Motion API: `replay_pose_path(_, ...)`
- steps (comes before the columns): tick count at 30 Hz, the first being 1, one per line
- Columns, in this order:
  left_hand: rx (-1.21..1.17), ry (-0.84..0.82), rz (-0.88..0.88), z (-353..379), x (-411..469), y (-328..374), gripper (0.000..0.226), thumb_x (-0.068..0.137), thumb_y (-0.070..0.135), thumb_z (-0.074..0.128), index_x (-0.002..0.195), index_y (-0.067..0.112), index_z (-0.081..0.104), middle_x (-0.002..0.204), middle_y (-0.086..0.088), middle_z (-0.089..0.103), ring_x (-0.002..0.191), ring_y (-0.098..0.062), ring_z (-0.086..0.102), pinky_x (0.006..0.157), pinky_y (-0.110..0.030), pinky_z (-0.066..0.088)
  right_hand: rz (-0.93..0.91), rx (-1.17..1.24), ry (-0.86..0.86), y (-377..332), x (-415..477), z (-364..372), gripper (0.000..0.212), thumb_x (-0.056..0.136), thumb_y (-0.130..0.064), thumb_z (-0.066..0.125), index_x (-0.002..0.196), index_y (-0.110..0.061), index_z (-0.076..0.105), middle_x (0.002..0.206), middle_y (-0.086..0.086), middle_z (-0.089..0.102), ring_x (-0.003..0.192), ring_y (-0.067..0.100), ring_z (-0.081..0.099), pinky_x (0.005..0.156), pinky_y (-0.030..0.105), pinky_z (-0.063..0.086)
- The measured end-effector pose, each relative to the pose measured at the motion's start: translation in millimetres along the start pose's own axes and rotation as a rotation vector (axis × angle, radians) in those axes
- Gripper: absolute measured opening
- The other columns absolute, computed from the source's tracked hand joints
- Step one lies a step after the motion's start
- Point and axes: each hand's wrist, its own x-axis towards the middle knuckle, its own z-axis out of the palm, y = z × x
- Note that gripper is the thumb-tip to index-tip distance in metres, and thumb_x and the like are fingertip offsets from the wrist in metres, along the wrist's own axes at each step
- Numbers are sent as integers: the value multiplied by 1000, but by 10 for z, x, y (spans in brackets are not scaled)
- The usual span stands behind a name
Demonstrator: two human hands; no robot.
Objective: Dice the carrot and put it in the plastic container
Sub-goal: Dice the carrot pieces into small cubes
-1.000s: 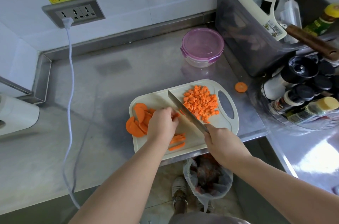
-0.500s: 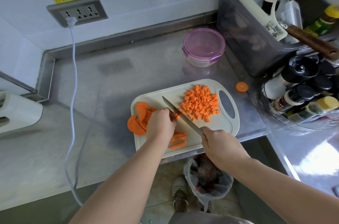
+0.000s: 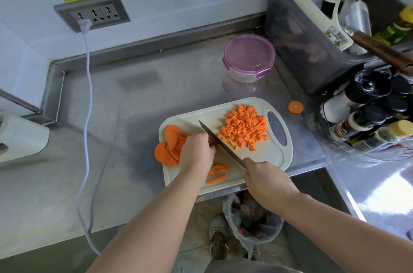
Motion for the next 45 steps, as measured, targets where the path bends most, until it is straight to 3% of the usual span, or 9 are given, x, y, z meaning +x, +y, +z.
replay_pose_path(6, -36, -17, -20, 9, 34, -12, 13, 89, 22, 61, 95, 12, 68, 89, -5, 70, 82, -23, 65, 68, -33, 51, 15, 108, 18, 37, 39, -41, 25, 102, -20, 30, 119, -18, 48, 94, 4, 62, 83, 24, 63, 76, 40, 57)
replay_pose_path(12, -104, -46, 13, 70, 171, 116, 19, 89, 24, 64, 104, 15, 70, 98, -6, 72, 95, -25, 65, 82, -34, 51, -8, 187, 198, 241, -2, -225, 16, 102, -27, 32, 93, -21, 43, 66, -2, 48, 60, 23, 51, 54, 34, 40)
replay_pose_path(18, -228, -53, 25, 62, 268, 166, 14, 87, 15, 66, 99, 11, 71, 98, -8, 73, 96, -24, 66, 84, -33, 50, 10, 120, 313, 431, 35, -362, 22, 101, -24, 34, 108, -16, 54, 59, -3, 45, 53, 20, 44, 44, 28, 25)
replay_pose_path(25, -374, 367, 166, -380, 239, 162, 25, 90, 0, 51, 105, 12, 68, 99, -1, 64, 82, -12, 55, 70, -13, 34, -83, -96, 433, 492, -27, -454, 36, 100, -25, 39, 133, -30, 51, 62, -8, 49, 62, 20, 52, 43, 26, 24)
replay_pose_path(28, -284, 315, 273, -513, 284, 126, 43, 81, -10, 44, 107, 14, 69, 102, 0, 62, 92, -15, 57, 78, -15, 37, -102, -151, 533, 566, -44, -494, 33, 92, -23, 56, 124, -27, 60, 73, -3, 65, 54, 24, 53, 41, 24, 18)
replay_pose_path(31, -255, 356, 236, -606, 353, 90, 47, 78, -11, 42, 104, 16, 70, 103, -2, 62, 97, -22, 57, 82, -21, 39, -128, -281, 536, 611, -72, -540, 40, 64, -14, 80, 103, -20, 72, 52, -4, 57, 37, 19, 27, 46, 15, 0)
replay_pose_path(34, -158, 168, 444, -591, 337, 219, 44, 78, -5, 40, 93, 20, 74, 99, 2, 65, 96, -22, 57, 87, -30, 43, -190, -343, 533, 619, -101, -558, 45, 47, -11, 86, 90, -18, 73, 47, -3, 54, 30, 21, 31, 45, 15, 10)
replay_pose_path(39, 155, -187, 516, -444, 322, 499, 44, 87, 4, 41, 103, 31, 72, 118, 10, 63, 115, -14, 52, 103, -35, 34, -180, -355, 537, 626, -112, -555, 42, 47, -11, 86, 87, -18, 73, 47, 0, 53, 30, 23, 39, 43, 20, 21)
replay_pose_path(45, -21, -59, 463, -468, 378, 525, 41, 90, 1, 41, 116, 20, 67, 122, 2, 61, 112, -18, 58, 101, -35, 41, -145, -299, 541, 678, -143, -543, 34, 63, -18, 81, 95, -23, 71, 54, -3, 57, 37, 20, 36, 44, 19, 14)
